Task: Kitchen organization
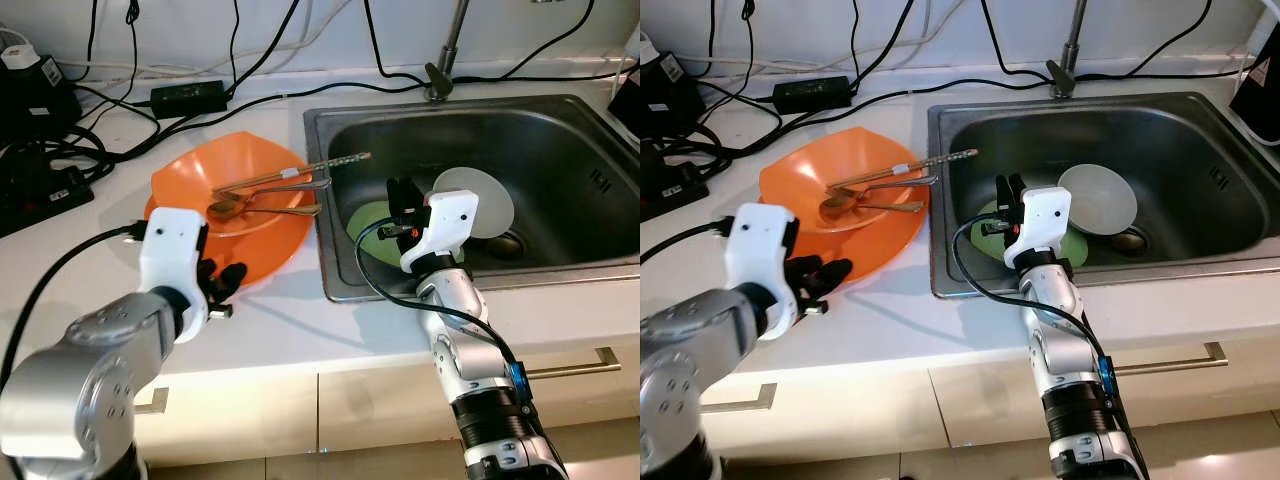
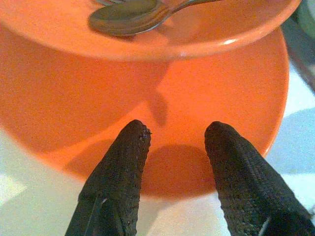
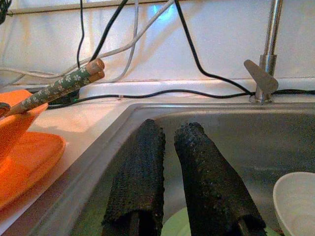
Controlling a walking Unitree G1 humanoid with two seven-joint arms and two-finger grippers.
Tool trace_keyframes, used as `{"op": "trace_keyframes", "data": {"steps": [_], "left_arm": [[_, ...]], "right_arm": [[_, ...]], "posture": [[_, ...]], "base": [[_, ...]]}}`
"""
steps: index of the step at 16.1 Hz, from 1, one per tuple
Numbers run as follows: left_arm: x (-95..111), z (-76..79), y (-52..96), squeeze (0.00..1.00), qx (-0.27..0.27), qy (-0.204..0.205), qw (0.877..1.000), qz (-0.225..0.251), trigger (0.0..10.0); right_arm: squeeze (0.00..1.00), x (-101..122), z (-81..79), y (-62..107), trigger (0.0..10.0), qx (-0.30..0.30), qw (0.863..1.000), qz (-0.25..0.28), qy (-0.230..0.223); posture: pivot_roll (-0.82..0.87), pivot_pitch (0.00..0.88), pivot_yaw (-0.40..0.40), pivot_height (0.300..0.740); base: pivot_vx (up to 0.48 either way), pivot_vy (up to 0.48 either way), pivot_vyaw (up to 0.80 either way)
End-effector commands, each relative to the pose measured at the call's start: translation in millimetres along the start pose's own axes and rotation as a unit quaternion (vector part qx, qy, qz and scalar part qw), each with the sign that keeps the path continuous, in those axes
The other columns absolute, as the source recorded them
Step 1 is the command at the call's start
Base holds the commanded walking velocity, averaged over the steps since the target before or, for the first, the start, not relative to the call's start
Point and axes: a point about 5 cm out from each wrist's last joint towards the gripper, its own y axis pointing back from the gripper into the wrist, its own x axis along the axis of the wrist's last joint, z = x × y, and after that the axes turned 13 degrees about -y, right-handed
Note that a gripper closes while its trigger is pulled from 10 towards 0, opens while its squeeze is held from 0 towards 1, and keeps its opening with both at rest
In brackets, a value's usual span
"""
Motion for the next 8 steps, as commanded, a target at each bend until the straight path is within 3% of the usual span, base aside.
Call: {"op": "trace_keyframes", "data": {"steps": [1,5,8], "left_arm": [[-2.5,-0.7,4.2,0.0,0.01,0.001,1.0,-0.004,10.0],[-11.3,-7.3,21.4,0.0,0.044,-0.016,0.999,0.002,10.0],[9.7,-6.3,20.4,0.0,0.067,-0.04,0.996,0.039,10.0]], "right_arm": [[0.0,-28.8,10.9,14.1,10.0,-0.025,0.998,-0.063,-0.015],[0.0,-30.4,10.2,11.9,10.0,-0.02,0.998,-0.065,-0.016],[0.0,-31.0,7.8,9.1,10.0,-0.018,0.998,-0.064,-0.019]], "posture": [[0.26,0.156,0.068,0.74],[0.29,0.152,0.063,0.74],[0.28,0.14,0.057,0.74]], "base": [[0.0,0.0,0.0],[0.0,0.0,0.0],[0.0,0.0,0.0]]}}
